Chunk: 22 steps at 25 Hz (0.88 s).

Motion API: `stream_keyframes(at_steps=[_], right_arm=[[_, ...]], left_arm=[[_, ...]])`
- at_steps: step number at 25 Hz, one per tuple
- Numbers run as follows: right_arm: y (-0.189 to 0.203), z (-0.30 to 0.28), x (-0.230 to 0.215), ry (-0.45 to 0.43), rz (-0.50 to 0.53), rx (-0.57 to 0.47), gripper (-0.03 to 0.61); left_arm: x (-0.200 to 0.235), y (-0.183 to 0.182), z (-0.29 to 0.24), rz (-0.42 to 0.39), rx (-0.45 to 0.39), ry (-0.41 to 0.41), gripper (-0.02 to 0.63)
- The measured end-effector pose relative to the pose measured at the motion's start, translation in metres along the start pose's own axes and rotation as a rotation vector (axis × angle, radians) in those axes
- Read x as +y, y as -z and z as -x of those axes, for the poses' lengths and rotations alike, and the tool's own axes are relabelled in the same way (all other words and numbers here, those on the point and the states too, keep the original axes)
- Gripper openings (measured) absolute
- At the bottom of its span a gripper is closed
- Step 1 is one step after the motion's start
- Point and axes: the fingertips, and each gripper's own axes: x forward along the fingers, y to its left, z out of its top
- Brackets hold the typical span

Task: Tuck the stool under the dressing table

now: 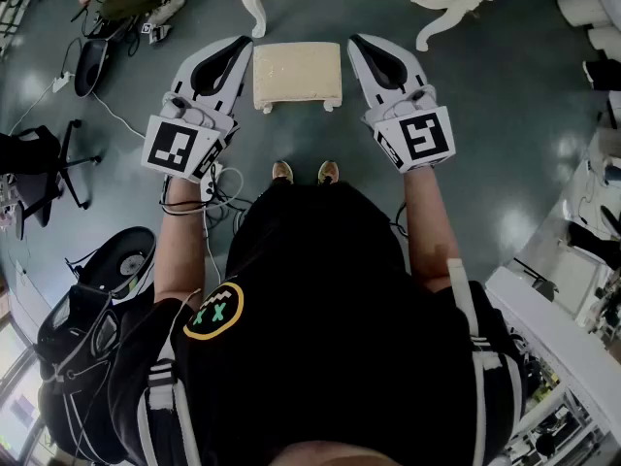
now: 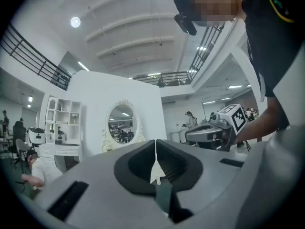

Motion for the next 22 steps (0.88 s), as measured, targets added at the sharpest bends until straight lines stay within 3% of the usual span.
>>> stream_keyframes(at_steps=[22], right_arm=[[0.006, -0.003, -0.005, -0.021, -0.043, -0.005, 0.021]], left_arm=[[0.0, 0.007, -0.013, 0.006, 0.013, 0.005, 0.025]])
